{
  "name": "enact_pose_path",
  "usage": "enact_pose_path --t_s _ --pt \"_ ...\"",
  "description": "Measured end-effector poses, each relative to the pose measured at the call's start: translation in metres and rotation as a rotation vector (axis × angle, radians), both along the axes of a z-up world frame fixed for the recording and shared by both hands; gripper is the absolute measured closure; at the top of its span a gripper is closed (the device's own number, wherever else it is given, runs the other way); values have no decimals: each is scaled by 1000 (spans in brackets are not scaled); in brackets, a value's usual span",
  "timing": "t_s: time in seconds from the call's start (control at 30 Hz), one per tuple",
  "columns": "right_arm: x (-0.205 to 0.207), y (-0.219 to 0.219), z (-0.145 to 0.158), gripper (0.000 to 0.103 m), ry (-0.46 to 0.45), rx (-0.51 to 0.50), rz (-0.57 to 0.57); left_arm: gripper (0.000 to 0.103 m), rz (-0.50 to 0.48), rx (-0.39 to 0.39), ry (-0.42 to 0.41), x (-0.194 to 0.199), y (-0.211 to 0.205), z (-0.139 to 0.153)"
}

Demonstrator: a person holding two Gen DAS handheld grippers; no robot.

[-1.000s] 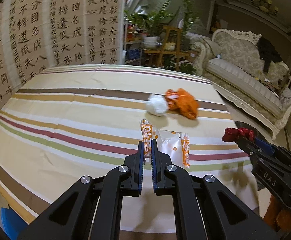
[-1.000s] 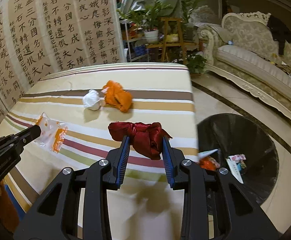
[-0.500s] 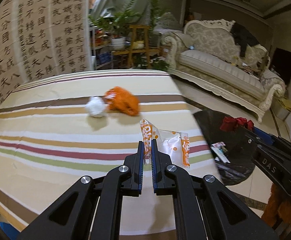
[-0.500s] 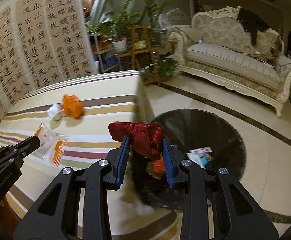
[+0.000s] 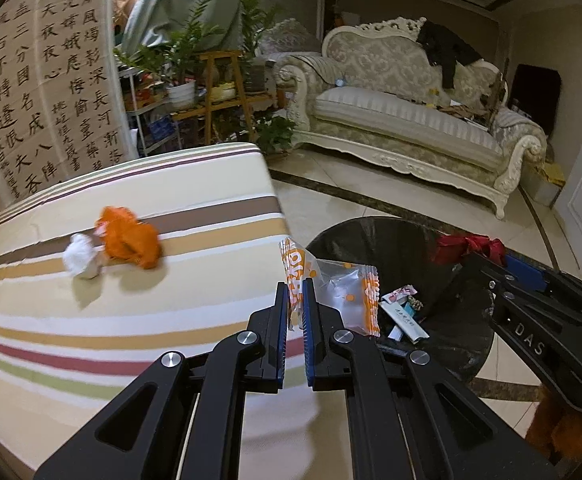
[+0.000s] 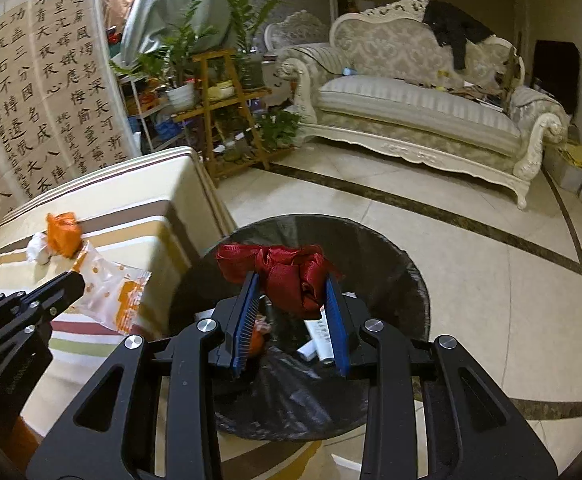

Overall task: Collect trash
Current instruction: 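Carry the clear bag and red cloth over the black bin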

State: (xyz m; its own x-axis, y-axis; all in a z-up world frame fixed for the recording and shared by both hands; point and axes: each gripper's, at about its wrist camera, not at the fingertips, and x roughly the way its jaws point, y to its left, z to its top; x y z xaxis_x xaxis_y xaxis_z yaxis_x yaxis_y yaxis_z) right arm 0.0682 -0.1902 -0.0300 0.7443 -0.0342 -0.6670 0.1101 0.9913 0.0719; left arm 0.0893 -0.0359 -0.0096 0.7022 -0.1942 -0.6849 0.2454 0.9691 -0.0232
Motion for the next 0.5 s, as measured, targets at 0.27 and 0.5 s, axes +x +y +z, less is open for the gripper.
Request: enact_pose_path --t_s 0.27,0.5 --pt "15 -17 -13 71 28 11 -36 95 -32 19 24 17 -22 -11" --pt "25 -27 -22 69 49 20 -62 89 -44 29 37 24 -28 -15"
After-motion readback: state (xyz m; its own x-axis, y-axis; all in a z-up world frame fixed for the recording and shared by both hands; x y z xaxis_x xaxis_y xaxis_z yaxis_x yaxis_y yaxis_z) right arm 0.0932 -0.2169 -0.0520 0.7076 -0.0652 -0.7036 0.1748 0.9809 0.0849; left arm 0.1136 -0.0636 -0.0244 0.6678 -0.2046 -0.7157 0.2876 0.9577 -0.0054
